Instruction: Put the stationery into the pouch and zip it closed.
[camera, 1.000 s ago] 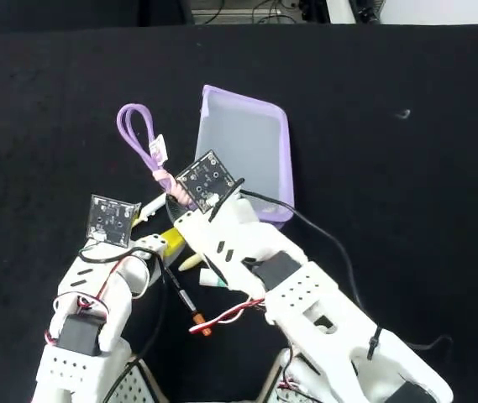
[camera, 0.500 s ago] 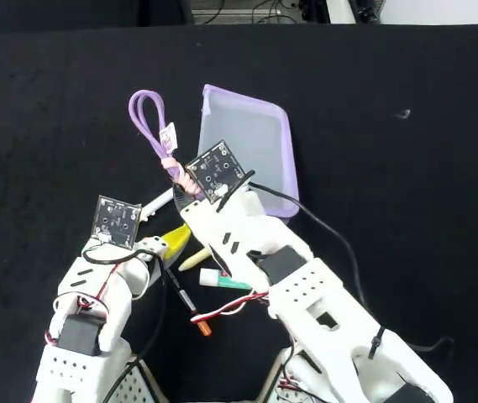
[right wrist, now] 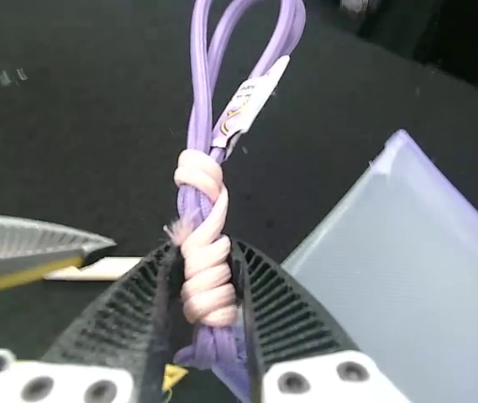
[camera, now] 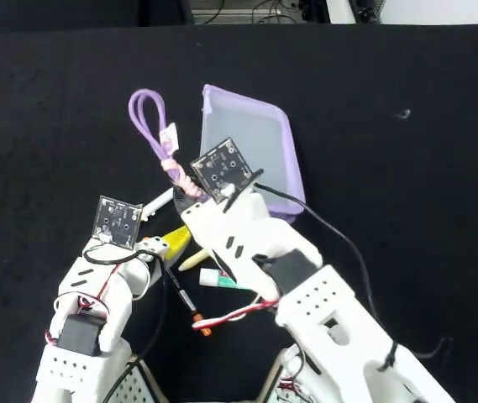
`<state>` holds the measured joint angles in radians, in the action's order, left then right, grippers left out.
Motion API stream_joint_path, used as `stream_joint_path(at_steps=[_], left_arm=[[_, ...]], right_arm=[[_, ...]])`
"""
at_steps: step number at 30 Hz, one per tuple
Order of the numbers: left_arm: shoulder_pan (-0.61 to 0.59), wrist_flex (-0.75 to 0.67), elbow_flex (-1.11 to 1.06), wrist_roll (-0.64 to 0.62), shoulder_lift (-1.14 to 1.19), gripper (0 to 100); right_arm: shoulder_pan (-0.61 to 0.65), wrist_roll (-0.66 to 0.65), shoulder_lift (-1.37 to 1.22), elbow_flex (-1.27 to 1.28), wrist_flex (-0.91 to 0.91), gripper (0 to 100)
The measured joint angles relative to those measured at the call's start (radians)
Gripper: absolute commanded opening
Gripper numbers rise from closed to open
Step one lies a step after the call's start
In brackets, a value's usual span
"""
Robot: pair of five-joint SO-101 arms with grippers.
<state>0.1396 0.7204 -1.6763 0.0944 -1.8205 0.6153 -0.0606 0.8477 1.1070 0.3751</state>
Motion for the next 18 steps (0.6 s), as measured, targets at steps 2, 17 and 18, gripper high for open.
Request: stream_joint_path(at_steps=[2, 17, 18], left_arm=[[0.0, 0.0, 0.0, 0.0, 0.0, 33], [0.0, 0.0, 0.0, 0.0, 0.0, 33], [0.0, 0.0, 0.0, 0.0, 0.0, 33]], right_arm=[[0.015, 0.0, 0.028, 0.0, 0.0, 1.1], [0.081, 0.0, 0.052, 0.017, 0.017, 1.1], [0.081, 0.0, 0.052, 0.017, 0.021, 1.1]])
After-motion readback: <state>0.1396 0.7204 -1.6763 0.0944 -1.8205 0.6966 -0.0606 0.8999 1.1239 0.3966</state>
